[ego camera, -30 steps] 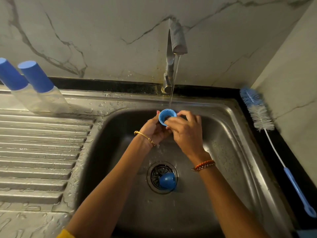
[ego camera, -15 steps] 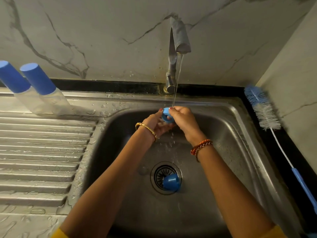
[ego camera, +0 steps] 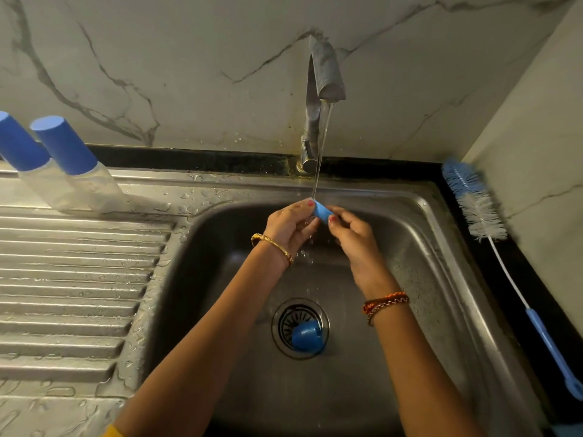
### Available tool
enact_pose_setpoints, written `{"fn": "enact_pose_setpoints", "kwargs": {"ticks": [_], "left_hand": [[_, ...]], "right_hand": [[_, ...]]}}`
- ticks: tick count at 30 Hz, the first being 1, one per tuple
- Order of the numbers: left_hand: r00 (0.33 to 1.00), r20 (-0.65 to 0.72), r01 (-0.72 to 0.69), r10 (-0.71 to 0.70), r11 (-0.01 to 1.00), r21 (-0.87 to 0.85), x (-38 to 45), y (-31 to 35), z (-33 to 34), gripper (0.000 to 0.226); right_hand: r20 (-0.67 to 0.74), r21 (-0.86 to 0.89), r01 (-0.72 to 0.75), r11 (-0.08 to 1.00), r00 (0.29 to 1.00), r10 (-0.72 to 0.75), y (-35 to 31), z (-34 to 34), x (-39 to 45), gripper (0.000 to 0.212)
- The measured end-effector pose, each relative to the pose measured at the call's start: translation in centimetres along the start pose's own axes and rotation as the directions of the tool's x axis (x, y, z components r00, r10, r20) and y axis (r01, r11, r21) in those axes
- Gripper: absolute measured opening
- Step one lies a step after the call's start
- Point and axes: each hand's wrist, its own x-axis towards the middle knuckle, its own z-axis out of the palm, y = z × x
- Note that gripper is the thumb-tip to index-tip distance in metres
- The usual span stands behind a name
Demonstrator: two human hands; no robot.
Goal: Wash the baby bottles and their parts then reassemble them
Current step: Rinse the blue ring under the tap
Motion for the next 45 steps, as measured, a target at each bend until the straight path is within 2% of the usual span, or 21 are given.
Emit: {"fn": "enact_pose_setpoints", "kwargs": {"ticks": [5, 8, 11, 13, 15, 17, 20, 23, 26, 29, 33, 35, 36, 37, 38, 39, 40, 41, 42, 43, 45], "left_hand": [[0.978, 0.025, -0.207, 0.209, 0.931, 0.300, -0.4, -1.1, -1.0, 0.031], [0.951, 0.018, -0.292, 0.309, 0.876, 0.384, -0.5, -1.0, -1.7, 0.029], [0.927, 0.016, -0.343, 0.374, 0.830, 0.440, -0.6, -0.4, -2.1, 0.025], [0.913, 0.019, -0.359, 0.407, 0.782, 0.510, -0.6, -0.1, -2.3, 0.023], [0.910, 0.023, -0.349, 0.414, 0.735, 0.581, -0.6, 0.3, -2.3, 0.023], [0.912, 0.027, -0.332, 0.408, 0.699, 0.634, -0.6, 0.6, -2.5, 0.021], [0.920, 0.063, -0.314, 0.388, 0.630, 0.710, -0.8, 0.7, -2.6, 0.023], [0.949, 0.071, -0.251, 0.309, 0.596, 0.763, -1.0, 0.4, -2.3, 0.028], [0.965, 0.065, -0.215, 0.254, 0.626, 0.749, -0.9, 0.5, -2.1, 0.031], [0.973, 0.047, -0.193, 0.225, 0.689, 0.699, -1.3, 1.1, -1.2, 0.025], [0.973, 0.107, -0.230, 0.203, 0.841, 0.490, -2.3, 2.1, -0.5, 0.012], [0.983, 0.119, -0.162, 0.138, 0.960, 0.226, -2.1, 1.7, -1.1, 0.008], [0.991, 0.086, -0.116, 0.100, 0.972, 0.202, -2.2, 0.9, -1.4, 0.016], [0.993, 0.058, -0.122, 0.107, 0.898, 0.422, -1.6, -0.4, -2.1, 0.030], [0.999, 0.043, -0.044, 0.019, 0.703, 0.710, -1.8, -2.1, -2.9, 0.040], [1.000, -0.012, 0.011, 0.000, 0.385, 0.923, -1.6, -3.9, -4.0, 0.039], [0.994, -0.103, 0.111, -0.048, 0.216, 0.970, -2.0, -5.1, -4.9, 0.033], [0.987, -0.123, 0.130, -0.107, 0.061, 0.990, -2.0, -5.9, -5.9, 0.029], [0.986, -0.103, 0.117, -0.130, 0.101, 0.988, -2.1, -6.3, -6.1, 0.029], [0.993, -0.059, 0.078, -0.105, 0.192, 0.978, -2.1, -5.9, -6.1, 0.031], [0.997, -0.073, 0.080, -0.039, 0.649, 0.757, -2.2, -4.6, -5.6, 0.031]], "right_hand": [[0.068, 0.051, -0.077, 0.996, 0.995, 0.073, 0.3, 0.7, -0.6, 0.039], [0.081, 0.228, -0.109, 0.968, 0.992, 0.093, 0.0, 1.5, -0.3, 0.037], [0.132, 0.549, -0.254, 0.796, 0.967, 0.218, -0.9, 1.8, 0.3, 0.017], [0.179, 0.598, -0.325, 0.732, 0.945, 0.273, -1.6, 1.8, 0.6, 0.012], [0.193, 0.580, -0.364, 0.729, 0.931, 0.311, -2.6, 1.8, 0.9, 0.013], [0.170, 0.488, -0.355, 0.798, 0.935, 0.312, -3.5, 1.8, 1.2, 0.008], [0.114, 0.197, -0.248, 0.949, 0.967, 0.229, -4.2, 1.7, 1.3, 0.010], [0.082, -0.044, -0.153, 0.987, 0.984, 0.156, -4.1, 1.2, 1.2, 0.022], [0.098, -0.073, -0.082, 0.994, 0.991, 0.089, -4.5, 0.5, 1.0, 0.028], [0.126, 0.032, -0.022, 0.999, 0.992, 0.018, -6.1, -0.2, 0.6, 0.030], [0.160, 0.381, 0.010, 0.925, 0.984, -0.076, -7.5, -1.8, -0.1, 0.018], [0.179, 0.626, -0.097, 0.774, 0.984, -0.021, -6.2, -2.2, -0.4, 0.015], [0.192, 0.642, -0.159, 0.750, 0.980, 0.043, -4.7, -2.1, -0.7, 0.013], [0.179, 0.512, -0.226, 0.829, 0.972, 0.154, -2.8, -1.7, -0.7, 0.009], [0.120, 0.207, -0.273, 0.940, 0.960, 0.252, -0.9, -1.5, -1.1, 0.004], [0.060, -0.179, -0.258, 0.949, 0.960, 0.272, 0.8, -1.5, -1.5, 0.002], [0.017, -0.453, -0.205, 0.868, 0.971, 0.238, 2.3, -1.4, -1.7, 0.006], [0.026, -0.556, -0.138, 0.820, 0.983, 0.183, 2.9, -1.3, -2.1, 0.010], [0.023, -0.492, -0.131, 0.861, 0.986, 0.164, 2.7, -1.5, -2.5, 0.016], [0.033, -0.326, -0.128, 0.936, 0.989, 0.147, 2.0, -1.7, -2.8, 0.021], [0.099, 0.033, -0.076, 0.997, 0.992, 0.072, -0.5, -2.6, -3.4, 0.022]]}}
